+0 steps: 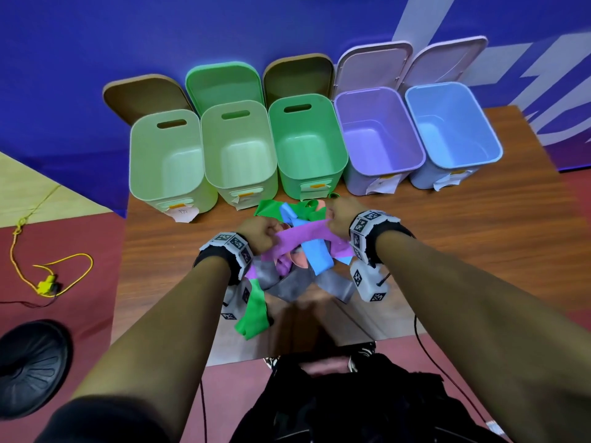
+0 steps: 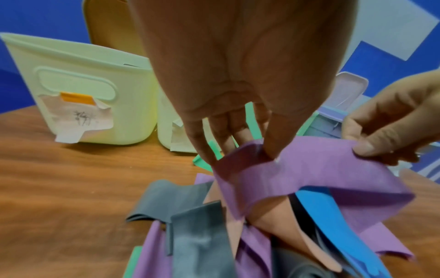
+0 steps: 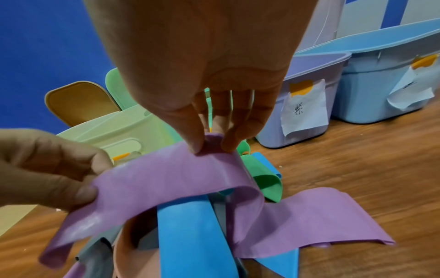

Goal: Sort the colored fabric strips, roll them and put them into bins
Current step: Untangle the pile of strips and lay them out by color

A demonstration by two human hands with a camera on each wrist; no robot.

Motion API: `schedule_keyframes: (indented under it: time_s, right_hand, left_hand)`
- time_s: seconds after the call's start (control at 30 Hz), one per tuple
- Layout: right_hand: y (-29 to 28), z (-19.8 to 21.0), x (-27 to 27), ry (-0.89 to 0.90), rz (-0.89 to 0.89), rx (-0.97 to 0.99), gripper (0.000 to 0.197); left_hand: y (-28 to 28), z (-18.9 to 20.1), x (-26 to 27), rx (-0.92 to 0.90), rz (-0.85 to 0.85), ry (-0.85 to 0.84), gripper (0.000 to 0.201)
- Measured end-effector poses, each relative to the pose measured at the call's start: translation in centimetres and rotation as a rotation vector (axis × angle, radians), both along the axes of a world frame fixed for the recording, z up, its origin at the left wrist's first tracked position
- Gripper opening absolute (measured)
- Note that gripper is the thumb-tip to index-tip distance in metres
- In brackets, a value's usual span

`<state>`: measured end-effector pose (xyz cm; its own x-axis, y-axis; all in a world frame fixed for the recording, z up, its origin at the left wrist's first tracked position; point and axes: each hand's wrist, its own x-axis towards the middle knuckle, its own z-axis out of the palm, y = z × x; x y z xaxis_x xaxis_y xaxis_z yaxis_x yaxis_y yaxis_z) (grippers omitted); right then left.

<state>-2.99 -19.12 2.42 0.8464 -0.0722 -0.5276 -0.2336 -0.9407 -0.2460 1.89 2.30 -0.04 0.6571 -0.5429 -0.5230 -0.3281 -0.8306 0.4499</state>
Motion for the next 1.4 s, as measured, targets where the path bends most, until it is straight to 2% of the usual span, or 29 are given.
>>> schedule_keyframes:
  time_s: [0.1,0.23,0.5,0.57,0.63,0.7,0.77,0.83,0.97,1.1,1.23,1.4]
  right_hand:
    - [0.2,0.1,-0.3,0.018,-0.006,0.028,0.027]
    - [1.7,-0.7,-0.7,-0.005,-0.006,0.187,0.04]
    - [2.0,-1.7,-1.2,-0.058,-0.019,0.258,0.009]
    - [1.5,-2.0,-1.5,-0.098,-0.109,0.278,0.024]
    - [1.0,-1.9,-1.9,-0.108,-0.149,0.272,0.032]
    - [0.8,-1.7,-2.2,-0.066,-0.137,0.274,0.03]
    - [0.7,-1.6,-2.5,-0.007,-0.126,0.258,0.02]
    - [1.0,-1.6,-2.8,0.03,-0.13,0.285,0.016]
    - [2.5,-1.6,-3.0,-0.038,-0.112,0.353,0.044]
    - [3.0,-1.9,-2.9,-0.088,-0.108,0.336,0.044]
    - [2.9,-2.7,-3.2,-0.064,-0.132,0.308,0.042]
    - [2.9,-3.4,-3.4,-0.017,-0.165,0.308,0.041]
  left_hand:
    - [-0.6,0.2,0.3,-0.033,0.013,0.0,0.016]
    - [-1.4,0.4,0.2,-0.135,0.028,0.02,0.022]
    - [-1.5,0.8,-0.1,-0.288,0.208,0.06,0.022]
    - [-1.0,0.8,-0.3,-0.277,0.223,0.039,0.027]
    - [-0.6,0.8,-0.6,-0.265,0.233,0.009,0.022]
    - [-0.7,0.6,-0.9,-0.313,0.307,0.046,0.022]
    - [-1.0,0.5,-1.1,-0.394,0.402,0.134,0.022]
    - [-1.1,0.3,-1.3,-0.437,0.403,0.193,0.018]
    - [-1.1,0.3,-1.6,-0.479,0.359,0.247,0.013]
    - [-0.9,-0.1,-1.8,-0.449,0.396,0.288,0.021]
    - [0.2,-1.7,-2.1,-0.287,0.393,0.276,0.014]
    - [1.2,-3.9,-3.2,-0.058,0.28,0.241,0.014]
